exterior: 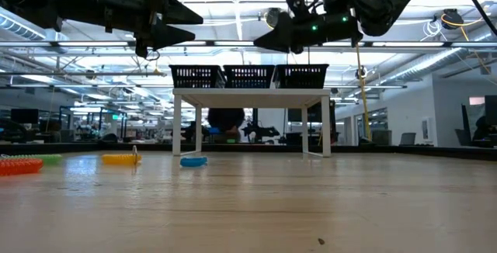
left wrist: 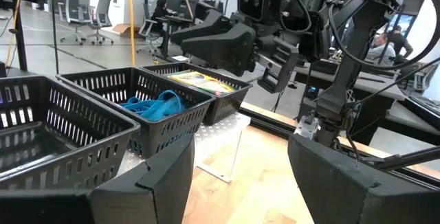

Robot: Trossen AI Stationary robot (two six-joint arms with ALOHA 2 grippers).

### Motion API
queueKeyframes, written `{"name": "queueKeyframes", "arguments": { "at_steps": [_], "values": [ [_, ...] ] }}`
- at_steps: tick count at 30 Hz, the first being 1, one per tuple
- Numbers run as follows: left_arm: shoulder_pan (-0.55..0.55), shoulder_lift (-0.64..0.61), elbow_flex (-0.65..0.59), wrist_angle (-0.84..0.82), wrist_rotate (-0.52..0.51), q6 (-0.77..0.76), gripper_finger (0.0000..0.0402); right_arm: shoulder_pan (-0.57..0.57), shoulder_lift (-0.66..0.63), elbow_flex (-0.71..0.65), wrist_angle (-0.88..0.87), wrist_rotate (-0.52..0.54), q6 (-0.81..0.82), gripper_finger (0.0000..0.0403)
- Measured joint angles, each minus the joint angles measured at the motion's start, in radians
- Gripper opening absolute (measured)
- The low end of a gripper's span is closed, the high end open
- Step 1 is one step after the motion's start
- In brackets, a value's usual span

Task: Pick & Place Office Desk Supplies
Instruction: Put the blue rubber band into the middle black bin

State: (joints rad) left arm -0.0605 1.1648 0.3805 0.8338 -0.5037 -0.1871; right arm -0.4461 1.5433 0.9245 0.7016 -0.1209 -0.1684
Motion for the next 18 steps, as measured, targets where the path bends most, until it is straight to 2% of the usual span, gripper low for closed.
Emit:
{"name": "queueKeyframes", "arguments": {
  "at_steps": [4, 8, 14, 18],
  "values": [
    [0.0, 0.0, 0.0, 0.0, 0.0, 0.0, 0.0246, 0.0, 0.0, 0.0, 0.0, 0.071, 0.037, 0.0144],
    [0.0, 0.0, 0.0, 0.001, 0.0, 0.0, 0.0246, 0.005, -0.008, 0.0, -0.001, 0.059, 0.091, 0.0179],
    [0.0, 0.0, 0.0, 0.001, 0.006, 0.0, 0.0246, 0.026, -0.103, 0.0, -0.105, -0.036, 0.137, 0.0193],
    [0.0, 0.0, 0.0, 0.0, 0.006, -0.001, 0.0246, 0.055, -0.206, -0.001, -0.24, -0.039, 0.102, 0.0187]
  ]
}}
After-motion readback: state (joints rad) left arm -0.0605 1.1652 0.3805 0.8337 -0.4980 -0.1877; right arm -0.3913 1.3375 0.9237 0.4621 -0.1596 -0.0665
